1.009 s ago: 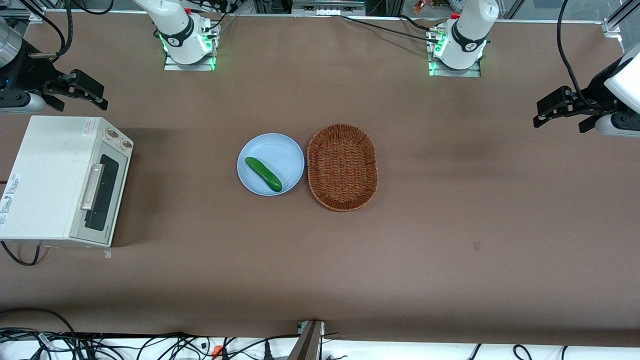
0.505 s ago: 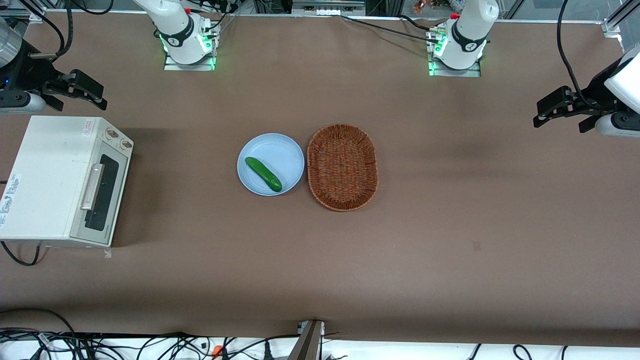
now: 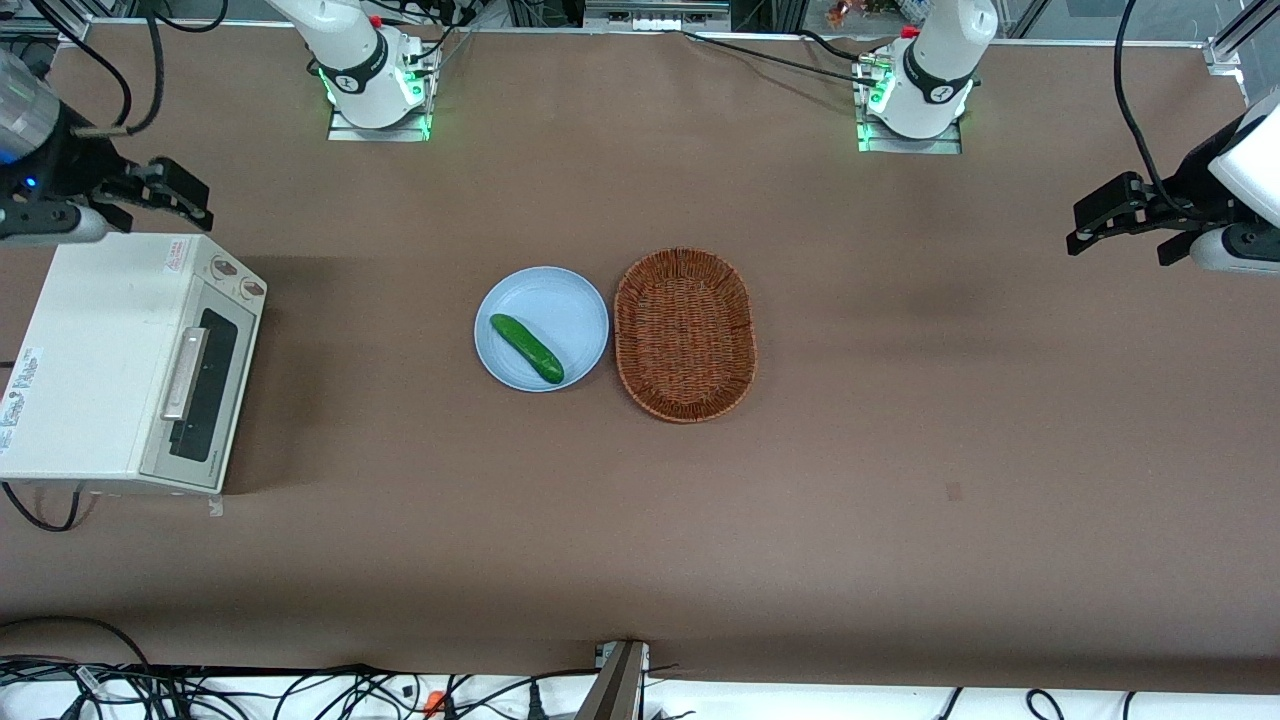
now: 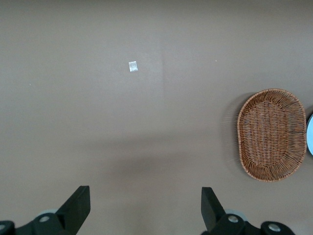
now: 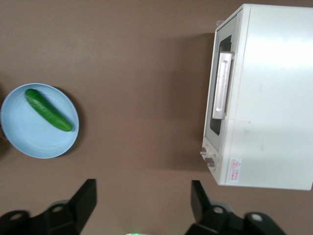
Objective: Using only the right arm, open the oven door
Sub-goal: 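Lower the right gripper beside the oven door's silver handle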
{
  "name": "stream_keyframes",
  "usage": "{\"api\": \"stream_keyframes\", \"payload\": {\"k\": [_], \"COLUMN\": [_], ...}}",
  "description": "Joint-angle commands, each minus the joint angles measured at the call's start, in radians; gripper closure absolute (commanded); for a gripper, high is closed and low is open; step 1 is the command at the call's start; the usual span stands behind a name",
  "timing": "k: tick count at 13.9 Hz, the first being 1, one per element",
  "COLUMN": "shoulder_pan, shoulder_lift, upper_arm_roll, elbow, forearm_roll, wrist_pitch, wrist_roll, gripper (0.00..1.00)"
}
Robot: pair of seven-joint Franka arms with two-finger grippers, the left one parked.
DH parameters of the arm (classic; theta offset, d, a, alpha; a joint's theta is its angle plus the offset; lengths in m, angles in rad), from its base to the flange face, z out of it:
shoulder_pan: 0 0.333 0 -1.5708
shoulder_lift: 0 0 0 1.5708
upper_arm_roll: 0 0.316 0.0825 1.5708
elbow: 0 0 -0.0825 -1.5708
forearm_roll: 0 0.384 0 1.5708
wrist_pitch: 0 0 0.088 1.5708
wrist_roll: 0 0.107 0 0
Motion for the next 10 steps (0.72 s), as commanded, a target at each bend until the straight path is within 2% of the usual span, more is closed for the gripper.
{"api": "stream_keyframes", "payload": {"k": [1,3,4,10], "shoulder_pan": [-0.050,-0.056,-0.073,-0.119], "shoulder_lift": [0.118,0.204,0.245,0.382], "upper_arm_roll": [0.012,0.012,0.010,0.008], "elbow": [0.003,0.003,0.003,0.005], "forearm_roll": [-0.029,-0.083,-0.106,-0.181], "wrist_pitch": [0.066,0.135,0.173,0.321], "wrist_roll": [-0.036,-0.036,-0.043,-0.115], "gripper": [0.78,0.96,1.00,1.00]}}
